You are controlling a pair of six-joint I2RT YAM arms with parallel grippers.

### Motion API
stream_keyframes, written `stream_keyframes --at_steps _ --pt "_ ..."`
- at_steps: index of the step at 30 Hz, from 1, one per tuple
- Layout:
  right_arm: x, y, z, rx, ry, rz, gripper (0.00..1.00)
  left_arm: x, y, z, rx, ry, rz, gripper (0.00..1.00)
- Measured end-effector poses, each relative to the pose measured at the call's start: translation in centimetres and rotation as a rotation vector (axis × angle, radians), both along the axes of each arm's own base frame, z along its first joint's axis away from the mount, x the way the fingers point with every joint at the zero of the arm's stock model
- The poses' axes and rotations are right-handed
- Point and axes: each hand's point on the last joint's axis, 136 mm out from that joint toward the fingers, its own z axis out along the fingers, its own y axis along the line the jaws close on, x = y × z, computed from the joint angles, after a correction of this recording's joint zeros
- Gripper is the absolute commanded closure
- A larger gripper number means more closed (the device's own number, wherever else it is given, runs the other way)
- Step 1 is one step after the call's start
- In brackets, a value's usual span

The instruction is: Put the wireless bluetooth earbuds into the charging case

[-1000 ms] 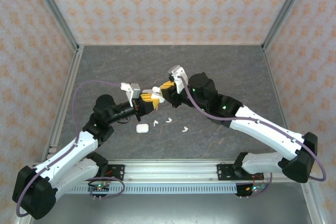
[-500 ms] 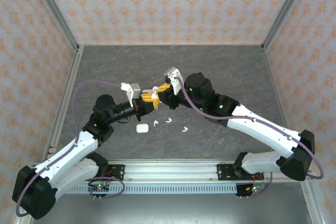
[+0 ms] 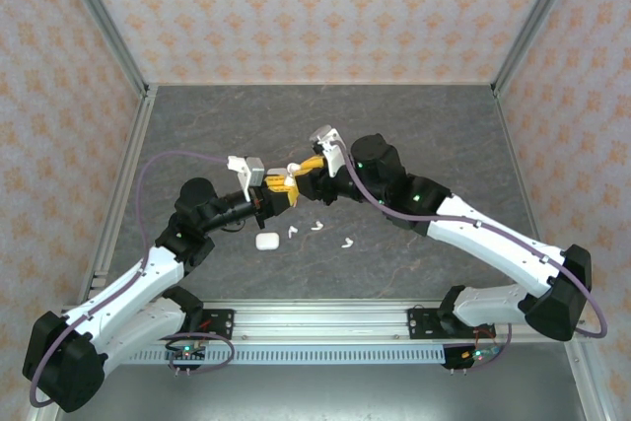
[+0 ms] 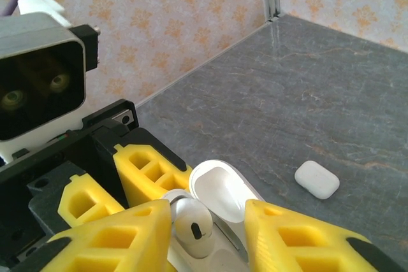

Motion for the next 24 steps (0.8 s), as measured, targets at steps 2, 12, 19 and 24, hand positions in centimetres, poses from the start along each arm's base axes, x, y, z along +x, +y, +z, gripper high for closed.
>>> stream_keyframes --at_steps 2,12,19,24 --pt "0.0 -0.1 0.2 0.009 0.017 0.002 0.52 0.0 0.0 0.0 0.0 0.0 0.0 1.0" --pt "1.6 -5.1 2.9 0.06 0.046 -0.173 0.39 -0.2 0.2 0.8 -0.011 -0.029 0.009 1.0" --pt "2.4 -10.2 -3.1 -0.034 0.236 -0.425 0.43 -0.1 0.5 1.2 -0.008 -0.058 0.028 1.0" --pt "1.4 -12.2 -13.3 -0.193 0.498 -0.571 0.46 -0.1 0.5 1.3 -0.012 -0.07 0.029 1.0"
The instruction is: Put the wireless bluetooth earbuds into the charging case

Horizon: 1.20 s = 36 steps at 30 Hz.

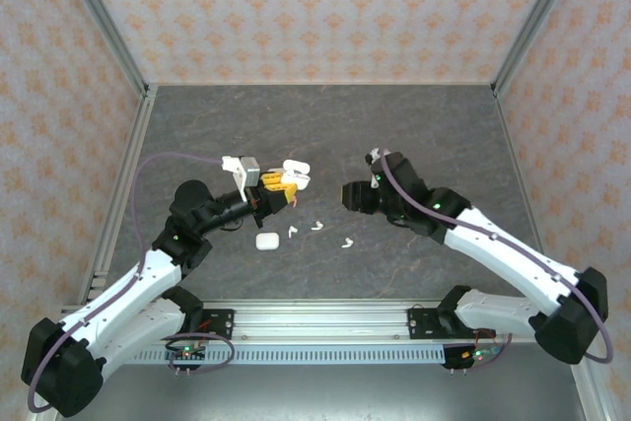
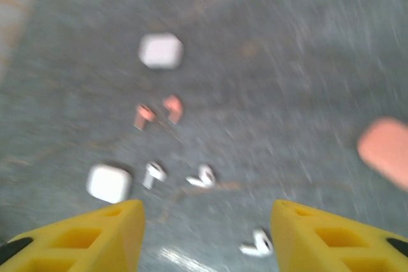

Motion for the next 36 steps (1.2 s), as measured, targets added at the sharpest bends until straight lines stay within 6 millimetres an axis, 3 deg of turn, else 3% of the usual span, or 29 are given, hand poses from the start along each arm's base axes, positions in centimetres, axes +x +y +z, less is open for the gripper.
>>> stream_keyframes --at_steps 5,10,23,36 --pt "-1.8 -1.2 -8.4 -0.092 0.238 -0.114 0.5 -0.1 0.0 -0.2 -0.001 -0.002 0.0 1.0" --pt "-2.9 -0.8 -12.3 -0.137 0.35 -0.157 0.52 -0.4 0.0 0.2 -0.008 -0.016 -0.005 1.0" --pt "-3.7 0.7 -16.3 -0.189 0.428 -0.153 0.62 -0.6 0.1 0.3 -0.01 -0.021 -0.007 1.0" --pt "-3.5 0.7 -16.7 -0.226 0.429 -0.152 0.76 -0.7 0.1 0.6 -0.01 -0.035 -0.006 1.0"
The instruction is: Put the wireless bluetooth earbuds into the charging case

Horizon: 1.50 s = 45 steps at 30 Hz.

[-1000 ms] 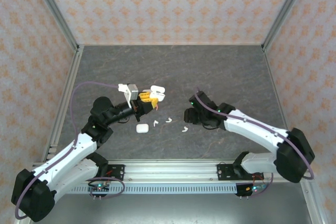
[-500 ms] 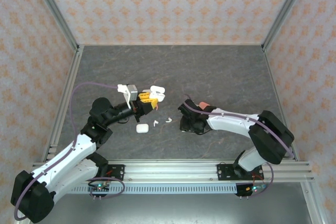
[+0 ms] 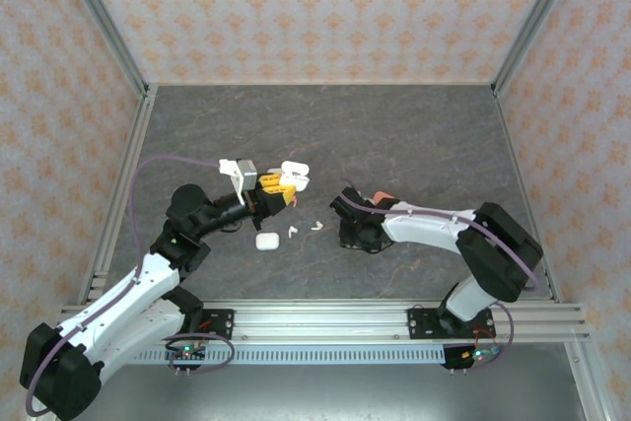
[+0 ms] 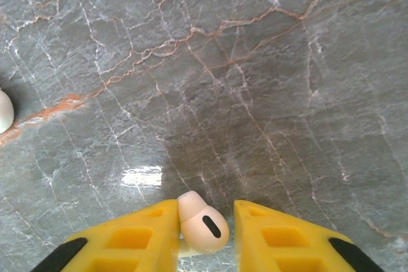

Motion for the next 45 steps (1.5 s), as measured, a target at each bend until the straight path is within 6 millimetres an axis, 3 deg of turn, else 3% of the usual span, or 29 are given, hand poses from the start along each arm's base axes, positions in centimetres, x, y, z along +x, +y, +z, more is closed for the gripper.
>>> stream_keyframes --at_steps 8,12,17,25,30,33,38,45 --pt "0.3 0.2 0.3 -0.017 -0.039 0.073 0.81 0.0 0.1 0.0 0.005 -0.007 0.007 1.0" --pt "1.2 0.1 2.6 -0.027 -0.133 0.16 0.81 0.0 0.1 0.0 -0.001 0.002 0.007 1.0" --pt "2.6 0.4 9.0 0.008 -0.353 0.312 0.8 0.0 0.1 -0.1 -0.019 0.028 0.004 1.0" --pt "3.2 0.4 22.1 0.054 -0.805 0.551 0.8 0.0 0.0 0.9 -0.073 0.037 -0.006 1.0" --pt "3.0 0.9 28.6 0.046 -1.019 0.681 0.8 0.0 -0.3 1.3 -0.099 0.04 -0.023 1.0" --pt "2.8 1.6 31.5 0.043 -1.107 0.755 0.8 -0.1 -0.8 1.3 -0.108 0.054 -0.043 1.0" --pt "2.5 2.7 33.9 0.031 -1.196 0.858 0.8 -0.4 -1.4 1.6 -0.127 0.063 -0.072 1.0" --pt "1.7 4.3 34.0 0.04 -1.233 0.98 0.8 -0.5 -2.0 2.6 -0.145 0.062 -0.103 1.0"
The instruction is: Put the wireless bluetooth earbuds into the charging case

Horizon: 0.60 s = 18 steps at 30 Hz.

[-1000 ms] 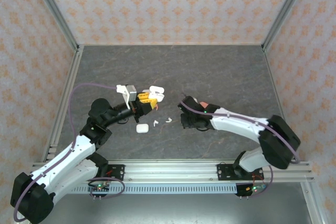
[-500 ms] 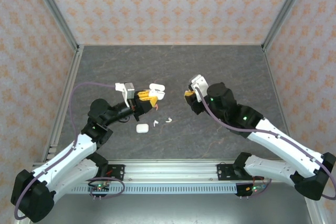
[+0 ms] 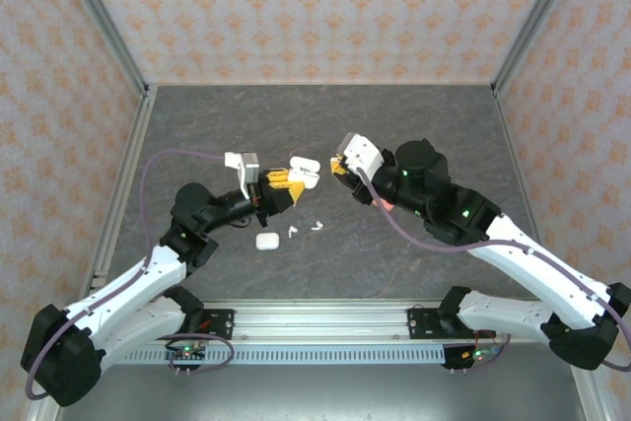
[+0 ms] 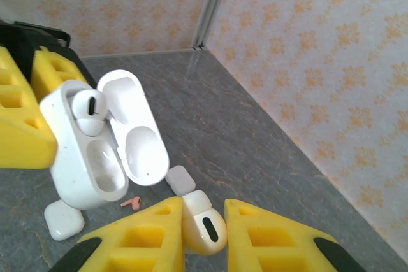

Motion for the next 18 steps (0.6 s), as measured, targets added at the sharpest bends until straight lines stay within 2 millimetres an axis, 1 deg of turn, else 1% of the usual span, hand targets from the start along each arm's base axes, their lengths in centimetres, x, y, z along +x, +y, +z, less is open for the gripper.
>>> stream_keyframes --at_steps 4,10,18 --pt "-0.2 0.7 0.0 -0.012 -0.014 0.037 0.8 0.2 -0.3 -0.1 0.003 0.007 -0.006 1.0" --pt "-0.2 1.6 0.1 -0.022 -0.025 0.076 0.8 0.0 -0.6 -0.4 0.008 0.013 -0.024 1.0" --pt "0.0 2.4 -0.6 -0.047 -0.02 0.099 0.8 -0.2 -0.7 -0.1 0.007 0.004 -0.032 1.0"
